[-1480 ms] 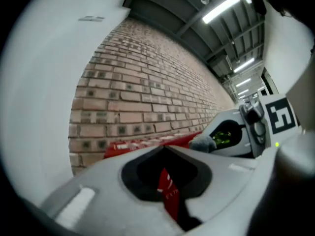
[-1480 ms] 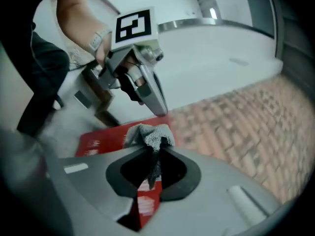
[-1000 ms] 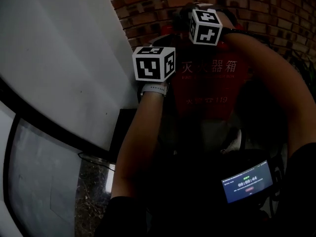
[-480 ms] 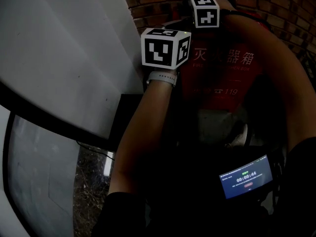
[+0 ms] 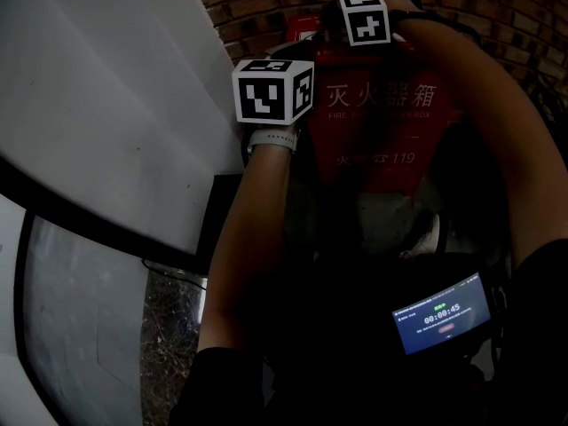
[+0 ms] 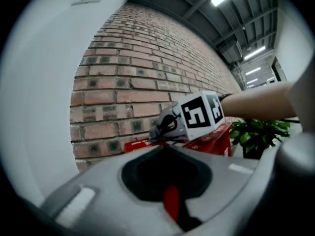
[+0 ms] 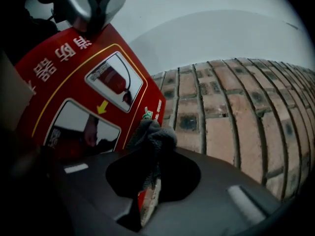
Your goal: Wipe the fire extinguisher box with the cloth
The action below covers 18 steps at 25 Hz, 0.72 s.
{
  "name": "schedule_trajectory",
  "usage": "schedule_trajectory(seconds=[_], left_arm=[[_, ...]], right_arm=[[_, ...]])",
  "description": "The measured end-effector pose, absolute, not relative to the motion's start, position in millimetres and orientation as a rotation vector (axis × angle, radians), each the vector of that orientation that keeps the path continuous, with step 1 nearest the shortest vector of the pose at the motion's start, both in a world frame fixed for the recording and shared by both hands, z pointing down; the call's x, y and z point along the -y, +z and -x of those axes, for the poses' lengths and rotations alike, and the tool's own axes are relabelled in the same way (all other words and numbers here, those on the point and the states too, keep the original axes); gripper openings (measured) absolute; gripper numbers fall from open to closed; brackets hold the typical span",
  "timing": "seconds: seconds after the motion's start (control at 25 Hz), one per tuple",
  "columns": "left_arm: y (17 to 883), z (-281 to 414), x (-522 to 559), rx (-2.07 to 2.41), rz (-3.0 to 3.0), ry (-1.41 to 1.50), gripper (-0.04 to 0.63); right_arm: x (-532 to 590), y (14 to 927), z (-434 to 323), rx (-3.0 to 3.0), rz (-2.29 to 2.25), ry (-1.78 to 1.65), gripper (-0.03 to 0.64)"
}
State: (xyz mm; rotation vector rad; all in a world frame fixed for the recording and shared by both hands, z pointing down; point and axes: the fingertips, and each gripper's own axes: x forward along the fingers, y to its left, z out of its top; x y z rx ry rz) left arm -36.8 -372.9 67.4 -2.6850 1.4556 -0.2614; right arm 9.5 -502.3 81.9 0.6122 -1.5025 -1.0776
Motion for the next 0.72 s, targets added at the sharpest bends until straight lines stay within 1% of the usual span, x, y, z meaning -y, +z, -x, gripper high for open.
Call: schedule_trajectory(seconds=[0.72], left_arm=[[70.3, 37.9, 377.4, -1.602, 2.565, -0.331, 0.003]], right_arm=[[487.2, 81.2, -125.7, 1.449, -0.725, -1.011, 0.029]])
